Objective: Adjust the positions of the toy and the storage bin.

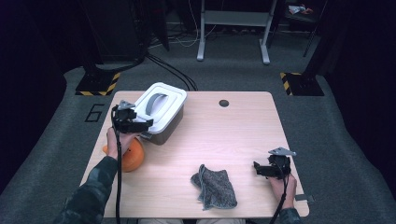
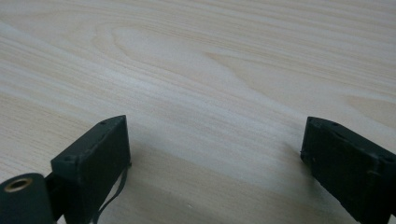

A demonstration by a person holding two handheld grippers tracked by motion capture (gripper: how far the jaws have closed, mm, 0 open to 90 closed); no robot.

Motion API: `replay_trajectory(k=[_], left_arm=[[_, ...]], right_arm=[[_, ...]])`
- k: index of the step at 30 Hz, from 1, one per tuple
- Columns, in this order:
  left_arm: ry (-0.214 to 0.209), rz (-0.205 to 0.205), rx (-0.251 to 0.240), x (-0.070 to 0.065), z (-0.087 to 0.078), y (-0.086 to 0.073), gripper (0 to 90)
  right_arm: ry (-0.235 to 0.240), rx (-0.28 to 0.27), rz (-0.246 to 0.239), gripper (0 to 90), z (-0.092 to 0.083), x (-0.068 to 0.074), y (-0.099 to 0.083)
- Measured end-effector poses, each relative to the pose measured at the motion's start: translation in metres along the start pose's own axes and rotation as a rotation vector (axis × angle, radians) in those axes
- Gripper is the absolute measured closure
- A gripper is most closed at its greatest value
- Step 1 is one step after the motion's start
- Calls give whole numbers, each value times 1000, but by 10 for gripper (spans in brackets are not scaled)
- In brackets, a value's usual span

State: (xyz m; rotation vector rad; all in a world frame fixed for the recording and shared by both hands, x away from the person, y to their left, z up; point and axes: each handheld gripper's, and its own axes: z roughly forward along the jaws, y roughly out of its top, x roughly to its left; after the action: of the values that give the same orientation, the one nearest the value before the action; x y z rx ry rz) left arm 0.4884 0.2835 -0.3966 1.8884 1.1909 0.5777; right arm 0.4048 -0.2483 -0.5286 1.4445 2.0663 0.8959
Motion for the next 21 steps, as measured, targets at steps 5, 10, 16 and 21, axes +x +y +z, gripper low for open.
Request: replay_trajectory(k=[5,10,16,21], left_arm=[[30,28,20,-3,14,13,317],[50,34,39,-2,27,18,431],[70,10,28,1,30,17,565],[89,1,18,-1,31,18,620]], right_arm=[[0,0,0,73,0,0,0],[-2,-2,1,73,0,0,0],[-1,-2,1,75,0,0,0],[-1,-2,0,76,0,0,0]])
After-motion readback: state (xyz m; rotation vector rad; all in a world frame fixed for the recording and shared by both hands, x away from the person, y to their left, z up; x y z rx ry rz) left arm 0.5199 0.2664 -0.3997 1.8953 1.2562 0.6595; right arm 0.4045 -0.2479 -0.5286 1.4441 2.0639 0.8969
